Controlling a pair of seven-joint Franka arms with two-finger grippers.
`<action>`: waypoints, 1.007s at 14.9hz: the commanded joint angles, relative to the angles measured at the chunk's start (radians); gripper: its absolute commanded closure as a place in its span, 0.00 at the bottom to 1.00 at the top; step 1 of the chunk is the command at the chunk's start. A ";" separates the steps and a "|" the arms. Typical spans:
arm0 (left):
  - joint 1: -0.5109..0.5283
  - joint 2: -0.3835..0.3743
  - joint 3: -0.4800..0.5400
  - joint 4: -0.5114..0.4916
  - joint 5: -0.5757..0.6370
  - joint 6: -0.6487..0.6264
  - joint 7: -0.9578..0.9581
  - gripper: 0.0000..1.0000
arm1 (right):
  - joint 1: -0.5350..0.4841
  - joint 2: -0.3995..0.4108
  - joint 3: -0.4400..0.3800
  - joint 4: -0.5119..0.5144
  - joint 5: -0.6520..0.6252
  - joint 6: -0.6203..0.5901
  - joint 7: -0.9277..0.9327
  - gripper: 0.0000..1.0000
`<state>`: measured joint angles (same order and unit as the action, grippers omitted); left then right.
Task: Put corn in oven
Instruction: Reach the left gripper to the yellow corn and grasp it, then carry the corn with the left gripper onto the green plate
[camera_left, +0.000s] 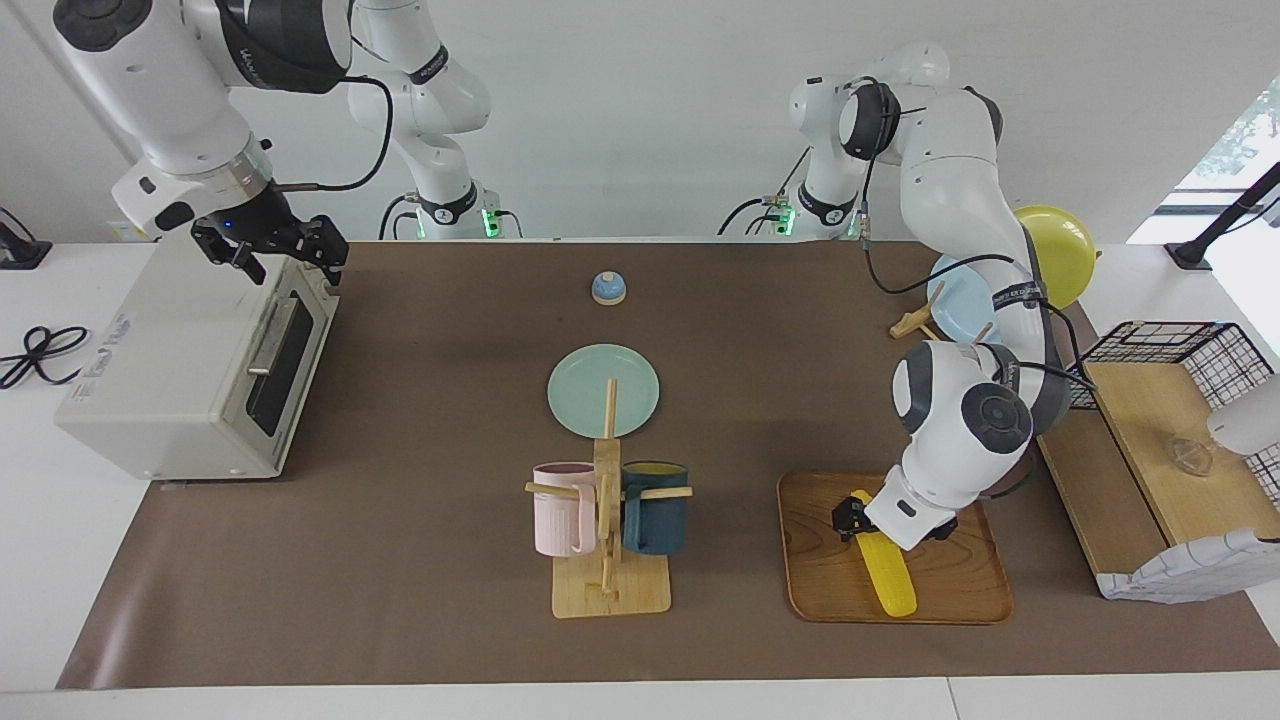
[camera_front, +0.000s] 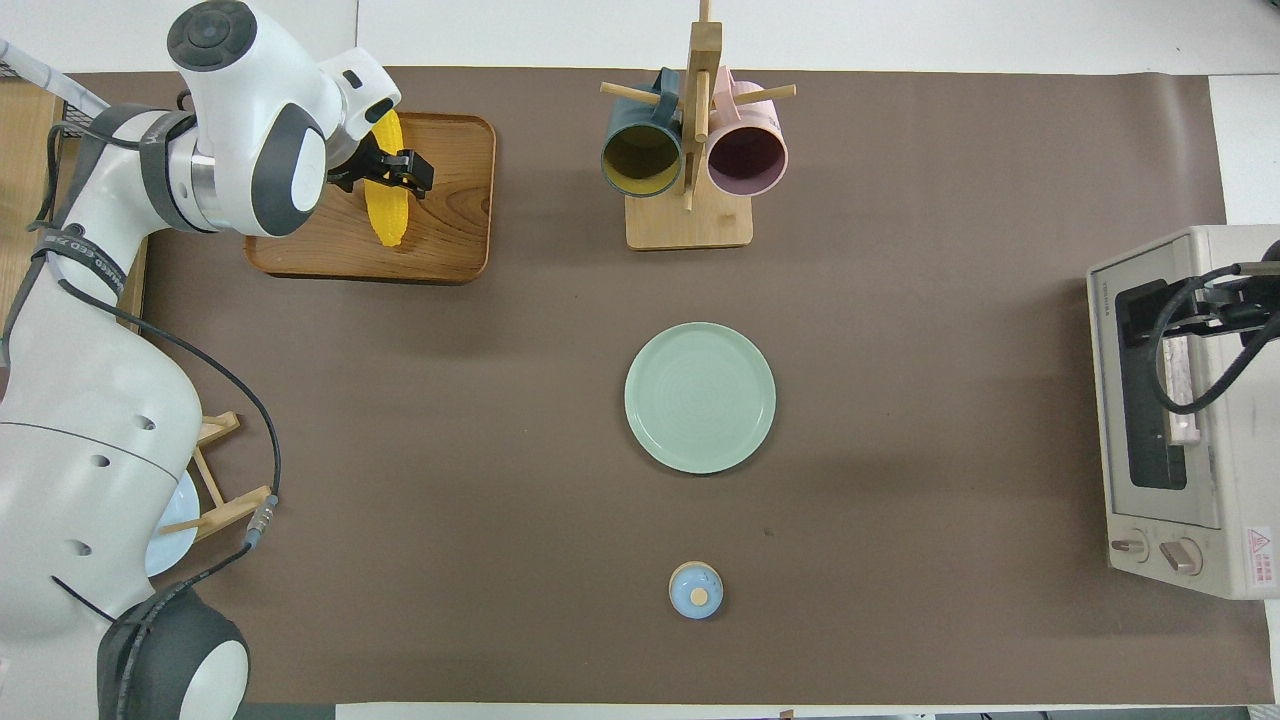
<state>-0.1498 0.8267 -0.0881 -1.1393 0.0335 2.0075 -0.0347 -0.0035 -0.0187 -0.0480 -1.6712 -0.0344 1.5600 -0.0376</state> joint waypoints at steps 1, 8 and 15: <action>-0.008 0.019 0.008 0.018 0.026 0.017 0.010 0.00 | -0.019 -0.059 -0.003 -0.113 -0.004 0.070 -0.057 1.00; -0.001 0.015 0.007 0.010 0.023 0.010 0.013 1.00 | -0.044 -0.092 -0.004 -0.331 -0.149 0.301 -0.074 1.00; -0.016 -0.243 0.005 -0.130 -0.015 -0.175 -0.037 1.00 | -0.099 -0.075 -0.004 -0.398 -0.202 0.365 -0.071 1.00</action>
<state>-0.1530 0.7587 -0.0918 -1.1359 0.0320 1.9207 -0.0391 -0.0912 -0.0768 -0.0561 -2.0332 -0.2157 1.9010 -0.0895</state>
